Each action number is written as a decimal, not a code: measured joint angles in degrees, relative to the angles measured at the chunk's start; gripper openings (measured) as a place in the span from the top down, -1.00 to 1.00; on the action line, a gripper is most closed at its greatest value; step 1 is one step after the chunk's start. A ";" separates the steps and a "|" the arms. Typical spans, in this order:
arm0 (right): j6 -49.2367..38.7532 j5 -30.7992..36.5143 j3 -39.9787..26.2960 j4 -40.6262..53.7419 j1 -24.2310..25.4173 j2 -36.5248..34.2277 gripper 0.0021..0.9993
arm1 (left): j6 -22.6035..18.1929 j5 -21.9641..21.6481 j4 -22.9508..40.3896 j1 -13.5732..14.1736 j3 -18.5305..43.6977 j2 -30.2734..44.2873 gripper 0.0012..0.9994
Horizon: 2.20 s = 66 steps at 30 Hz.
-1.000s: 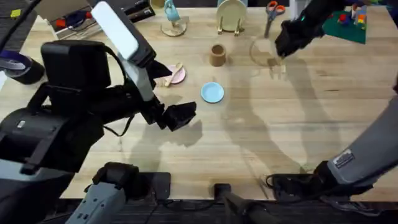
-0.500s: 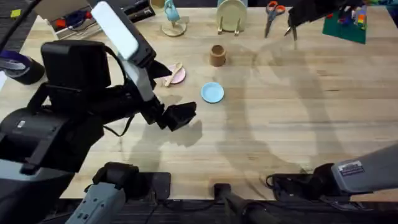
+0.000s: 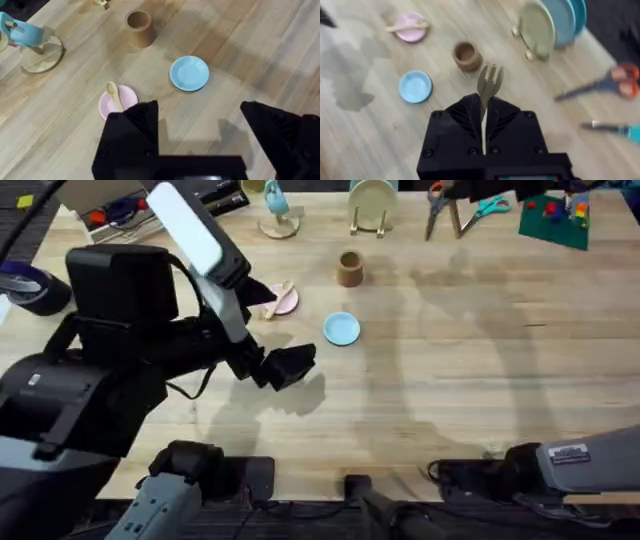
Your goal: Pick up a utensil and set it on the pink plate, then put the other utensil in the container.
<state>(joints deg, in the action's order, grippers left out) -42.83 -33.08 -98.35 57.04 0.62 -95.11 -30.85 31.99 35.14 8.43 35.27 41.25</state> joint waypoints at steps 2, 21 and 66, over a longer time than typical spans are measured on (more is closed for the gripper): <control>-4.05 -5.02 0.00 -0.01 1.21 0.00 0.94 | 0.00 0.00 0.00 0.00 0.00 -0.01 -0.99; -35.98 -49.59 -0.09 -0.28 6.64 -9.42 0.94 | 0.00 0.00 0.00 0.00 0.00 -0.02 -0.99; -39.47 -50.55 -0.11 -6.12 -2.80 -22.35 0.94 | 0.00 0.00 0.00 0.00 0.00 -0.02 -0.99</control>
<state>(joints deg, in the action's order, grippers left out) -82.30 -83.64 -98.45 50.92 -2.17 -117.46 -30.85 31.99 35.14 8.43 35.27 41.24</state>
